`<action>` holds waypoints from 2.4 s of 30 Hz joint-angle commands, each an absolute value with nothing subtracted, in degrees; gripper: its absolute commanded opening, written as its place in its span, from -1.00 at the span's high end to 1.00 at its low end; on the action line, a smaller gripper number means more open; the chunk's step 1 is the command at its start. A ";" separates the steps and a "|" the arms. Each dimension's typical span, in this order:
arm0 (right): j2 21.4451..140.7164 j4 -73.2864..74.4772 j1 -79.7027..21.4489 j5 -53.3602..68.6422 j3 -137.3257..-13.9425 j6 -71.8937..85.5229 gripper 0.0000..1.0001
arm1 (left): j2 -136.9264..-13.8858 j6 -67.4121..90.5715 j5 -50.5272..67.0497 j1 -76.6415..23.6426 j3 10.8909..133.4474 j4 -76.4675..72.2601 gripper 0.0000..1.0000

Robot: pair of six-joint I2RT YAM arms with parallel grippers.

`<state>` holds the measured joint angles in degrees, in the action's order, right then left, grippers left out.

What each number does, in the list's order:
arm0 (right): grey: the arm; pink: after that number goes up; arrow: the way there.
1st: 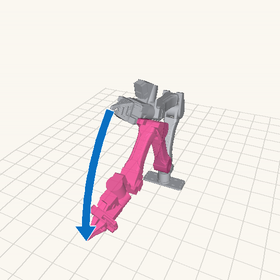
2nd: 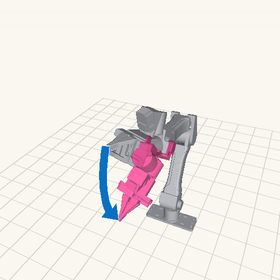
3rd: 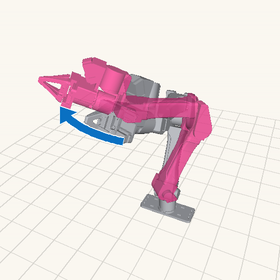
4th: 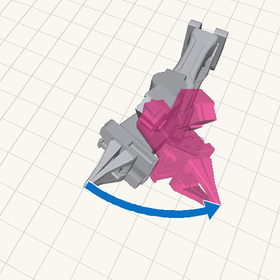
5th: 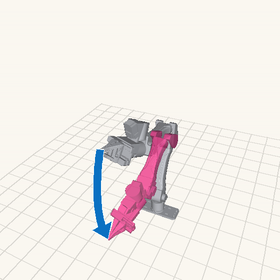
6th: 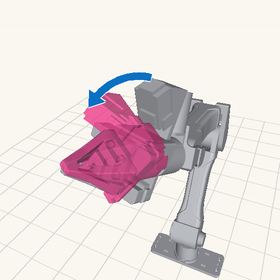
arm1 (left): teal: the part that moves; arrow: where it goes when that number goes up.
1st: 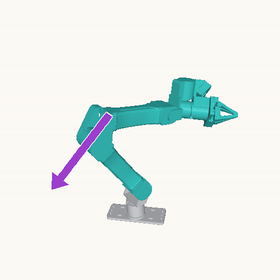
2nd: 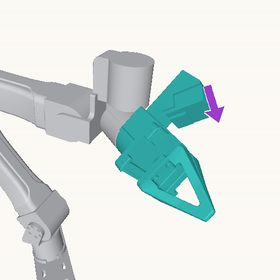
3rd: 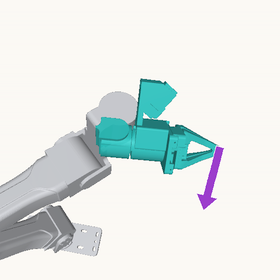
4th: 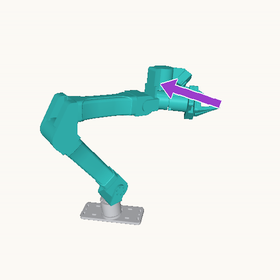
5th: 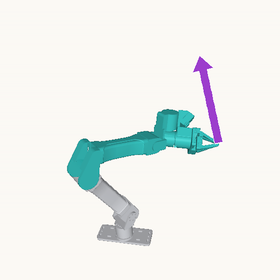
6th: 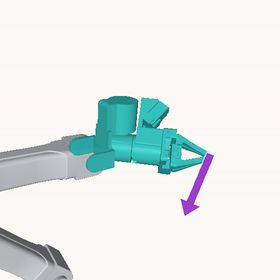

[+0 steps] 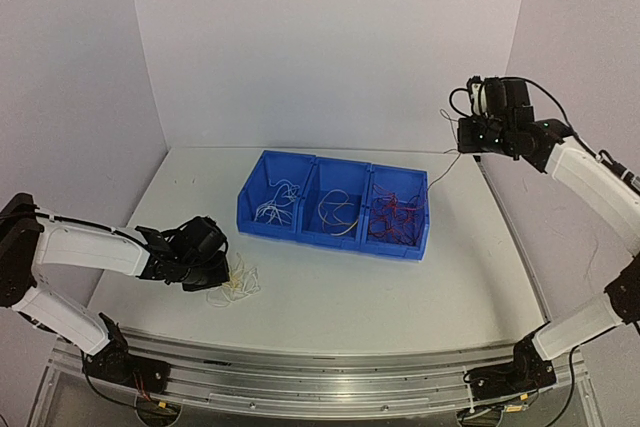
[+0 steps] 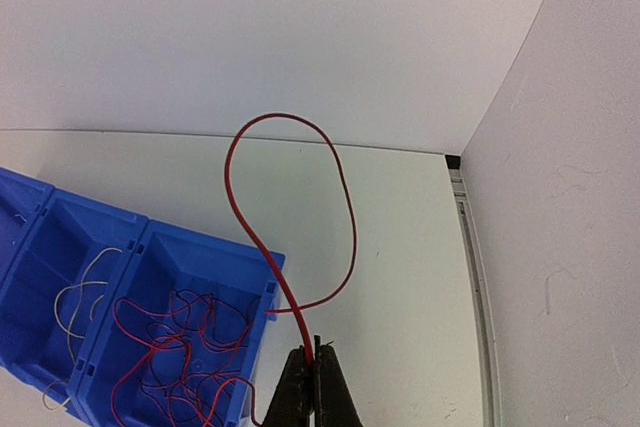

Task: Untangle the cables

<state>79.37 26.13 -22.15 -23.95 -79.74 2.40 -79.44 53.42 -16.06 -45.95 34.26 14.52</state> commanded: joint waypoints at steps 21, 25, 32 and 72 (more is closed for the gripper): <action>92.39 22.06 -28.48 -18.68 -82.89 -4.54 1.00 | -78.38 53.35 -15.37 -45.72 34.83 16.02 1.00; 92.44 21.20 -30.35 -20.59 -80.69 -3.67 1.00 | -77.36 53.72 -15.49 -45.70 34.03 16.00 1.00; 91.11 20.37 -32.78 -25.30 -74.21 -0.60 1.00 | -76.67 54.22 -15.82 -45.70 33.60 16.31 1.00; 83.20 24.79 -35.86 -7.01 -72.41 8.07 -0.68 | -74.44 51.96 -9.82 -45.79 31.91 9.22 1.00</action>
